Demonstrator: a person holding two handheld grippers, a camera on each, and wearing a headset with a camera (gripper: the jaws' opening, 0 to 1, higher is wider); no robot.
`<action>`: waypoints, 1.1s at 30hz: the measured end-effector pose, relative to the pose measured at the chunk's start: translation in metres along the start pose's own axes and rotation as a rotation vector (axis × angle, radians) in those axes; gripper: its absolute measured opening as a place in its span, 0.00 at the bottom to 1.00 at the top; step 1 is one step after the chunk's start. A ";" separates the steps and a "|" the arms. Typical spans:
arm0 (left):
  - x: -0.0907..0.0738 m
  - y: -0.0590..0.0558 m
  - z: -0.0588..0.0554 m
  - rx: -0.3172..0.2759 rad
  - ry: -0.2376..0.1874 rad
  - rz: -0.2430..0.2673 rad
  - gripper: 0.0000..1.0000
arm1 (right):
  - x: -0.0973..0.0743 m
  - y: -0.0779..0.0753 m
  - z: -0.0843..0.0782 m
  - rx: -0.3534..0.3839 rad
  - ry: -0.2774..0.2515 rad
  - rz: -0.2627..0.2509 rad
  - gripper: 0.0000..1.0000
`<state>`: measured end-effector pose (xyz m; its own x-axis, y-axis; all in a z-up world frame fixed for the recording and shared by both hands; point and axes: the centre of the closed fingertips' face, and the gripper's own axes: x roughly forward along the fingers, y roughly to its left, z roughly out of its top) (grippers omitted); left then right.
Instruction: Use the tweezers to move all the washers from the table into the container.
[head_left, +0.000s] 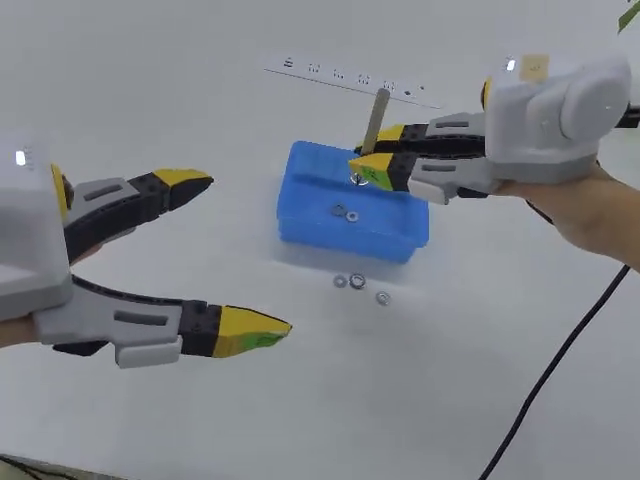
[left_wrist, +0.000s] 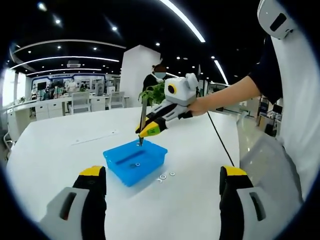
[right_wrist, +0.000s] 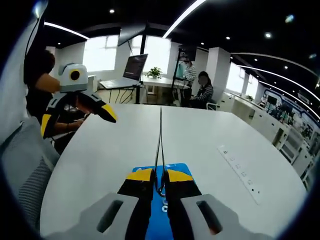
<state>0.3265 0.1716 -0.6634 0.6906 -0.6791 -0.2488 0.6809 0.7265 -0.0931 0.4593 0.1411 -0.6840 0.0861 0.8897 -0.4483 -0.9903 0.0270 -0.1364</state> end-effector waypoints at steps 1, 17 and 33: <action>-0.001 0.002 0.000 -0.001 0.003 0.006 0.99 | 0.003 -0.002 -0.003 0.006 0.001 0.002 0.09; -0.018 0.011 -0.016 -0.070 0.043 0.094 0.99 | 0.044 0.002 -0.051 0.035 0.051 0.054 0.10; -0.012 -0.001 -0.009 -0.057 0.006 0.063 0.92 | 0.043 0.006 -0.054 0.055 0.047 0.065 0.10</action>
<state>0.3159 0.1799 -0.6693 0.7300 -0.6316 -0.2612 0.6213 0.7725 -0.1317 0.4631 0.1544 -0.7519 0.0249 0.8683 -0.4954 -0.9983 -0.0042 -0.0575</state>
